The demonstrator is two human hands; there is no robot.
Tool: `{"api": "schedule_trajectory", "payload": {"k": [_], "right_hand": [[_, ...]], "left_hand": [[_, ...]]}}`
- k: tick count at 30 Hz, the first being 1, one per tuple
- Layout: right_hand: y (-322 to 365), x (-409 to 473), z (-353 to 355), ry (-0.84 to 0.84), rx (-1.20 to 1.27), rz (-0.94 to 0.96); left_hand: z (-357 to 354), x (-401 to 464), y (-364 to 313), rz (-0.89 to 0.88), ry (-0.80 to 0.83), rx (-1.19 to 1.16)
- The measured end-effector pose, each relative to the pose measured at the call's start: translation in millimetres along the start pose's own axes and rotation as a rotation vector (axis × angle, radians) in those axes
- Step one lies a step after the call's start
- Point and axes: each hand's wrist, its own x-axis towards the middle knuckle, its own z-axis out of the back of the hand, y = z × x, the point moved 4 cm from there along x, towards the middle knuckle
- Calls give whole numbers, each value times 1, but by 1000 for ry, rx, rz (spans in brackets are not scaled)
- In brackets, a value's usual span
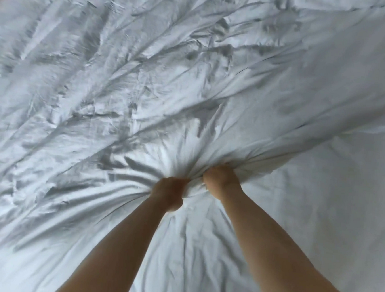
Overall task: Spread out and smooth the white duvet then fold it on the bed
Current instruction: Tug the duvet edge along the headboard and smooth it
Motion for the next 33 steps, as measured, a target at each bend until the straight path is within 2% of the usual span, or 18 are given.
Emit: {"api": "schedule_trajectory", "payload": {"k": [4,7,11,19,24,26,29,33], "right_hand": [[9,-67,10,110,-19,-114],[24,-115,31,20,28,-194],[61,-191,51,-57,-3,-218],[152,-350,23,-179,-33,-271],[189,-405,20,-244,-61,-289],[207,-420,15,-219,-65,-278],[225,-429,7,-92,-43,-246],[218,-424,1,-6,92,-214]], "left_hand": [[-4,-53,-28,-62,27,-32],[11,-96,-34,-101,21,-5],[20,-172,-41,-171,-103,116],[-40,-325,-59,-268,-248,304],[-60,-387,-59,-285,-348,242],[-62,-406,-55,-273,-319,221],[-70,-425,-52,-242,-249,250],[-88,-420,-47,-208,-211,224]]}}
